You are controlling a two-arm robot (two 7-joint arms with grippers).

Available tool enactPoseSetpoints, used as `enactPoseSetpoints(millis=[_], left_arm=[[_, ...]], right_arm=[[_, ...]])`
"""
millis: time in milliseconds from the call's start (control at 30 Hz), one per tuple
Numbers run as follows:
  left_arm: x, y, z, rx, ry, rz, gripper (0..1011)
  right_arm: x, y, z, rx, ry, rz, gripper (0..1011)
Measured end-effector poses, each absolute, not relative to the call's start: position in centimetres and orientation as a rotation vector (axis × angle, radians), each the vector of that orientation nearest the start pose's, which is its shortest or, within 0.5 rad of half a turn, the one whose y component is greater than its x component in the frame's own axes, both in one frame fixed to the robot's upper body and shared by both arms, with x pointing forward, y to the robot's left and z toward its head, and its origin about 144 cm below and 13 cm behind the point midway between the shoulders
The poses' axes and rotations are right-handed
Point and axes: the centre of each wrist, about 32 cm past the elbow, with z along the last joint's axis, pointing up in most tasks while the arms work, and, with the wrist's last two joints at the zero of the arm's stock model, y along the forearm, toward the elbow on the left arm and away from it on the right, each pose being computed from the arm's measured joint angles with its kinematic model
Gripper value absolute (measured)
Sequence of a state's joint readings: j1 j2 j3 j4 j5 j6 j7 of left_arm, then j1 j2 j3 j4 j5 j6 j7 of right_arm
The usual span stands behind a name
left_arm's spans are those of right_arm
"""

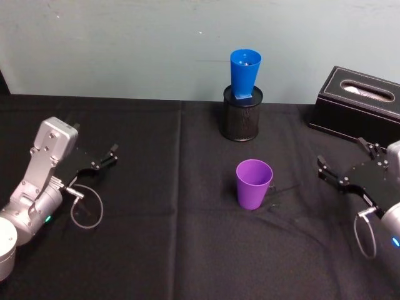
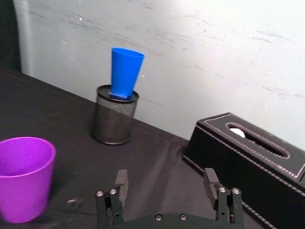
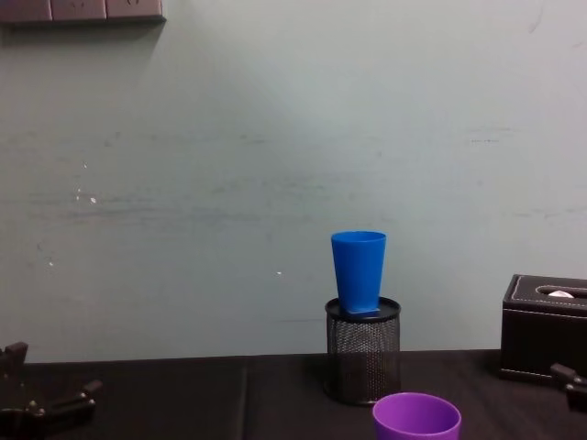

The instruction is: Pick up one cup with a gripper and tap it against the other cup.

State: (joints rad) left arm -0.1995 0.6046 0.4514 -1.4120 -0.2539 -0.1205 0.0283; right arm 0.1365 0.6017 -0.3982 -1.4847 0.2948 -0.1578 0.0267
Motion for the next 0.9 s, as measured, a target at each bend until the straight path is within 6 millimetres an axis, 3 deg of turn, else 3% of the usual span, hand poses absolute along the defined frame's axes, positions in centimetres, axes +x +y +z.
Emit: enactPoseSetpoints(millis=[467,900], left_arm=[[48.9,31.0,114.0,0.304,-0.285,1.248,1005],[48.9,31.0,114.0,0.305,-0.285,1.248,1005]], right_arm=[[44.8,-31.8,113.3,-0.158,-0.111,-0.981,1003],[45.3,-30.9,112.0,-0.147,-0.053,-0.865,1003]])
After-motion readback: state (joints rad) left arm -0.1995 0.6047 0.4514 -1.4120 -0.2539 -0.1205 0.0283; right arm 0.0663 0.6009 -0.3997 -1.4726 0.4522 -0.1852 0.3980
